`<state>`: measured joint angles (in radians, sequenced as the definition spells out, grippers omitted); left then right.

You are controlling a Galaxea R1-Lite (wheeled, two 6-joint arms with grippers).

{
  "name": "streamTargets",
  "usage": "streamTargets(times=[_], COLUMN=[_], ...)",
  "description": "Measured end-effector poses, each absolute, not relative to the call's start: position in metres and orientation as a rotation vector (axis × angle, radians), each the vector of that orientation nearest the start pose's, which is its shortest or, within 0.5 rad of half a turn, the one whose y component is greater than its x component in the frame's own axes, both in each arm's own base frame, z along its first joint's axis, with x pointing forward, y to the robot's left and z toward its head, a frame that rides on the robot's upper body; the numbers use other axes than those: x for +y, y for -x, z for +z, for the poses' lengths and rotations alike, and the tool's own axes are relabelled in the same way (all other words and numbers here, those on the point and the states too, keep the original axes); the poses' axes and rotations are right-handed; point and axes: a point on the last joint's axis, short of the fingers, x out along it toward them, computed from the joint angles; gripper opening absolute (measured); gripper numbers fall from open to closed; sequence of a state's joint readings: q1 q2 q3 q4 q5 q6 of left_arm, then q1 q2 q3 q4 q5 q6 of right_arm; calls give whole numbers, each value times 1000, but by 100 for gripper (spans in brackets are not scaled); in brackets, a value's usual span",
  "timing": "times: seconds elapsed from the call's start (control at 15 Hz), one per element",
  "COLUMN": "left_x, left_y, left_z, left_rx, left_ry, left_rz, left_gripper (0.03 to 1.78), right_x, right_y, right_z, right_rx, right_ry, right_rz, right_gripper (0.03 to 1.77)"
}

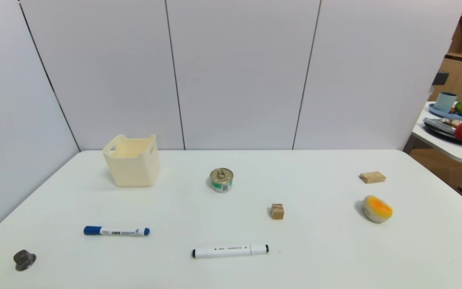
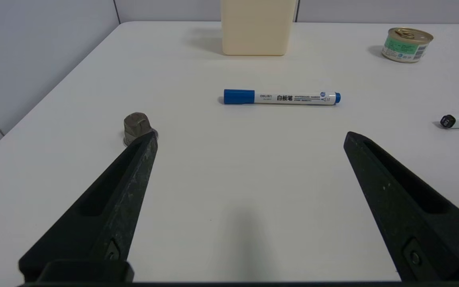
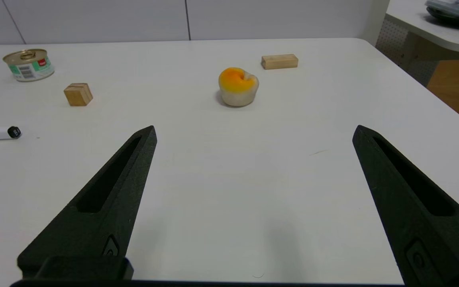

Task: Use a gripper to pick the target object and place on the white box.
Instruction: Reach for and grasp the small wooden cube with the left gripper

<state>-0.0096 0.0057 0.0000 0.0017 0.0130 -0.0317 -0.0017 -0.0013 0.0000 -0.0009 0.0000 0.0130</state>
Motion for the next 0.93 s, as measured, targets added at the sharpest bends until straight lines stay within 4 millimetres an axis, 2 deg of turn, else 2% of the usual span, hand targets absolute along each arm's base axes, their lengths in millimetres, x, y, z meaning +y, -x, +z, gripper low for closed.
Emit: streamTargets(times=[0.2, 0.47, 0.67, 0.93], left_x=[0, -1, -2, -13], left_y=[19, 7, -15, -62], left_z=[81, 117, 145, 181], left_rx=[54, 134, 220, 321], left_ry=[19, -46, -123, -241], left_rz=[-1, -50, -130, -294], left_gripper=[169, 169, 169, 169], right_x=[0, 0, 0, 0], right_y=[23, 23, 23, 23], right_z=[76, 76, 76, 76], right_rx=[-3, -2, -3, -3], right_ry=[-13, -13, -13, -13], right_rz=[-2, -2, -2, -2], right_gripper=[170, 170, 170, 170])
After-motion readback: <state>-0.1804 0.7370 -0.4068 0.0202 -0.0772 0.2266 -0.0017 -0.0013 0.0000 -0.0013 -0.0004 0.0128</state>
